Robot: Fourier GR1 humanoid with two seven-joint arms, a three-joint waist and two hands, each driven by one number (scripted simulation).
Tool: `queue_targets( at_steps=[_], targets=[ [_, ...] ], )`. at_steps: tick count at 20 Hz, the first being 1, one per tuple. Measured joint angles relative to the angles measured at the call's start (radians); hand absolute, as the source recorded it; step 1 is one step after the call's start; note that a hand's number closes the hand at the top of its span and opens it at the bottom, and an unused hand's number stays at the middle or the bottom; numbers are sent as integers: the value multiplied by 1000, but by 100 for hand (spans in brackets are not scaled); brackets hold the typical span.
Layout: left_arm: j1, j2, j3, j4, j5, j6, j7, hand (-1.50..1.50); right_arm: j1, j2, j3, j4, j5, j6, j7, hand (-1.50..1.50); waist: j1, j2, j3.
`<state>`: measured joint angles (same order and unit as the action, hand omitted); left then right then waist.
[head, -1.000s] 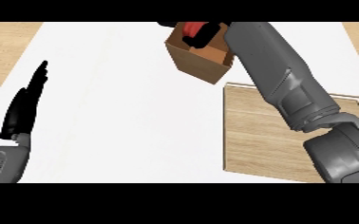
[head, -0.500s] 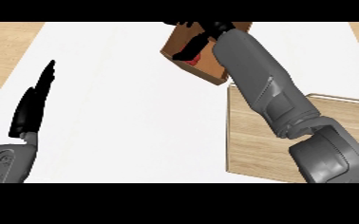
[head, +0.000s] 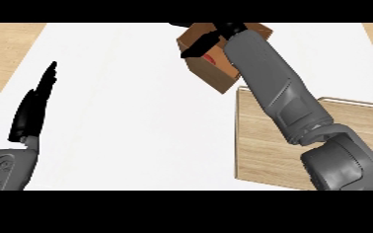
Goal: Pick the bell pepper from the tray and place it in the cardboard box
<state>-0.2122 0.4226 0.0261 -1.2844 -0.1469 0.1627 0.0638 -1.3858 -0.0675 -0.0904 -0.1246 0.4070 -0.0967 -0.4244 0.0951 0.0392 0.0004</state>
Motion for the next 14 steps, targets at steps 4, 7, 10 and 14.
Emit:
queue_targets(
  at_steps=[4,7,10,14],
  targets=[
    [13,-7,2,3,0,1,-15,0,10,-38,-77,-18,-73,11,-40,-150,-4,0,0],
    [6,-6,7,6,-1,2,-14,0,18,-86,-126,-23,-118,55,-71,-150,-7,0,0],
    [4,-5,9,3,-3,2,-7,0,33,-146,-157,-18,-146,120,-93,-150,-11,-1,1],
    [22,-10,4,-14,-8,4,-11,0,40,-244,-192,-8,-174,187,-90,-150,-5,1,1]
  ],
)
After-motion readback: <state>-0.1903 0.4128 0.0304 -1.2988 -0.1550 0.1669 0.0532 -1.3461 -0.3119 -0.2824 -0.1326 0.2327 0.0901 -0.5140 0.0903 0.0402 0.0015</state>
